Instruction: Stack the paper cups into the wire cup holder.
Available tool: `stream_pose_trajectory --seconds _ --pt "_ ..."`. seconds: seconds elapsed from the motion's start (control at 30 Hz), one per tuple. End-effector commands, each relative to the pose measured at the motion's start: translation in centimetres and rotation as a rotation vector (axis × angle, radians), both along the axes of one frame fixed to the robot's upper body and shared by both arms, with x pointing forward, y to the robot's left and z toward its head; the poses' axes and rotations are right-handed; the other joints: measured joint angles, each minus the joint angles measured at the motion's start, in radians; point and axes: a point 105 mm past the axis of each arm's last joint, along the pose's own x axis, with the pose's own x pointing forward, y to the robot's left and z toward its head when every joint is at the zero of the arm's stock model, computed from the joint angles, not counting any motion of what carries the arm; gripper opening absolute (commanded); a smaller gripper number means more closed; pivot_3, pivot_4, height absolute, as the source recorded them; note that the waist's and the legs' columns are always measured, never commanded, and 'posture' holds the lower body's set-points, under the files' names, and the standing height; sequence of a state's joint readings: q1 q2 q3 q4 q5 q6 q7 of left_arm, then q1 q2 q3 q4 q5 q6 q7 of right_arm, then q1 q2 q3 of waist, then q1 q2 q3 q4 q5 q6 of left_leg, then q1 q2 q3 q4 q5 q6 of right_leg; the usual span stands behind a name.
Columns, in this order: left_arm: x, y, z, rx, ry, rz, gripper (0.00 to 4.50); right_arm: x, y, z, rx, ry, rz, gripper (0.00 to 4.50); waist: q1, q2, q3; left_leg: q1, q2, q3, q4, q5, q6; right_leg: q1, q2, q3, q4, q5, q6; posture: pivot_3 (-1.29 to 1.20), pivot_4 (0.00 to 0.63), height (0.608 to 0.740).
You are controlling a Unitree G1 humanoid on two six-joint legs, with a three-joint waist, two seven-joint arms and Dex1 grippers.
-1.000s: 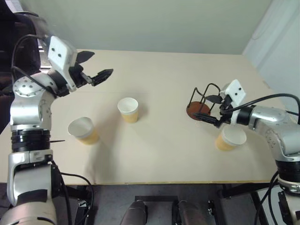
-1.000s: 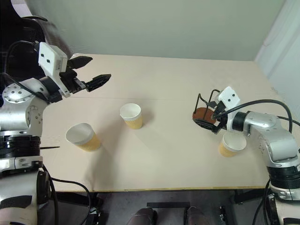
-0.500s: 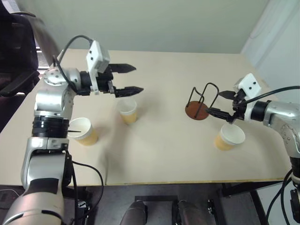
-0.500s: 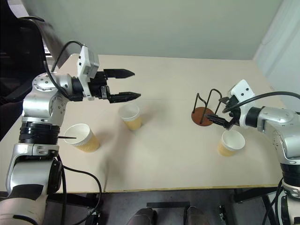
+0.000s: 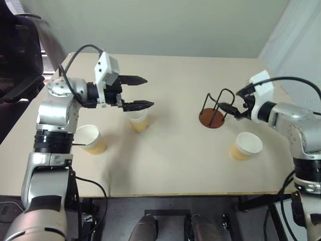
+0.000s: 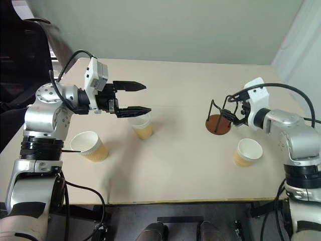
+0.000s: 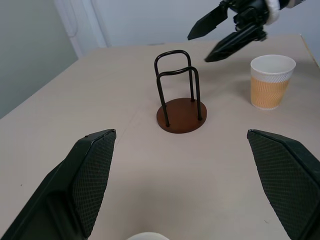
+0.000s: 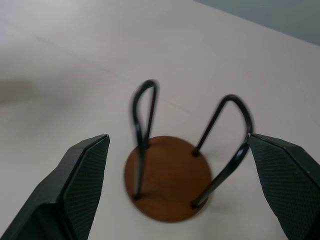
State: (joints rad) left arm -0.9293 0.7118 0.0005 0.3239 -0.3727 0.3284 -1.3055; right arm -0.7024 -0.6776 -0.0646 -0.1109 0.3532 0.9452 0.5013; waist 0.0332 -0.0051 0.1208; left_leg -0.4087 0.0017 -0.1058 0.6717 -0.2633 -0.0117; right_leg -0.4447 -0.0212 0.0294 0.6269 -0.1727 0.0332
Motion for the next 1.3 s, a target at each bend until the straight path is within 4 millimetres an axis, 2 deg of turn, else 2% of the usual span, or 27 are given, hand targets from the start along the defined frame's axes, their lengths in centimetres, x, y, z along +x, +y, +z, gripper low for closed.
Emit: stream_pose_trajectory --seconds 0.03,0.23,0.33,0.57,1.03,1.13,1.3 --pt "-0.7 0.3 1.7 -0.02 -0.061 -0.004 4.5 0.1 -0.1 1.0 -0.012 -0.028 -0.029 4.47 0.002 0.0 0.0 0.0 0.0 0.0 0.0 0.0 0.0 0.0 0.0 0.0 0.0 0.0 0.0 0.0 0.15 0.74" --pt "-1.4 0.8 1.7 -0.027 -0.02 -0.05 4.5 -1.3 2.4 0.8 0.021 0.019 0.12 4.47 0.0 0.001 0.0 -0.002 0.0 0.0 0.0 0.004 -0.008 -0.001 0.0 0.0 -0.001 0.0 0.0 0.0 0.15 0.74" --pt "-1.6 1.0 1.4 -0.013 0.019 -0.081 4.5 -1.5 2.7 0.8 0.019 0.026 0.145 4.47 -0.001 0.001 0.0 -0.005 0.0 0.0 0.0 0.005 -0.008 -0.005 0.0 0.0 -0.001 0.0 0.0 0.0 0.15 0.74" --pt "-1.5 1.0 1.2 0.001 0.048 -0.113 4.5 -0.4 2.9 0.6 0.013 0.01 0.115 4.47 -0.001 0.001 0.0 -0.007 0.0 0.0 0.002 0.004 -0.008 -0.006 0.0 0.0 0.0 0.0 0.0 0.0 0.15 0.74" --pt "-1.6 1.1 1.6 0.005 0.028 -0.1 4.5 2.2 3.3 -1.5 -0.066 0.018 0.058 4.47 -0.002 0.001 0.001 -0.009 0.0 0.0 0.002 0.004 -0.007 -0.008 0.0 0.0 0.0 0.001 0.001 0.0 0.15 0.74" --pt "-1.6 1.2 1.6 0.003 0.029 -0.095 4.5 2.6 3.4 -1.8 -0.083 0.023 0.049 3.6 -0.002 0.001 0.001 -0.009 0.0 0.0 0.002 0.004 -0.007 -0.008 0.0 0.0 0.0 0.001 0.001 0.0 0.15 0.74" --pt "-1.6 1.5 1.6 0.003 0.033 -0.089 4.5 3.1 3.2 -2.0 -0.103 0.036 0.047 1.74 -0.001 0.002 0.001 -0.01 0.0 0.0 0.003 0.004 -0.007 -0.009 0.0 0.0 0.0 0.001 0.001 0.0 0.15 0.74"
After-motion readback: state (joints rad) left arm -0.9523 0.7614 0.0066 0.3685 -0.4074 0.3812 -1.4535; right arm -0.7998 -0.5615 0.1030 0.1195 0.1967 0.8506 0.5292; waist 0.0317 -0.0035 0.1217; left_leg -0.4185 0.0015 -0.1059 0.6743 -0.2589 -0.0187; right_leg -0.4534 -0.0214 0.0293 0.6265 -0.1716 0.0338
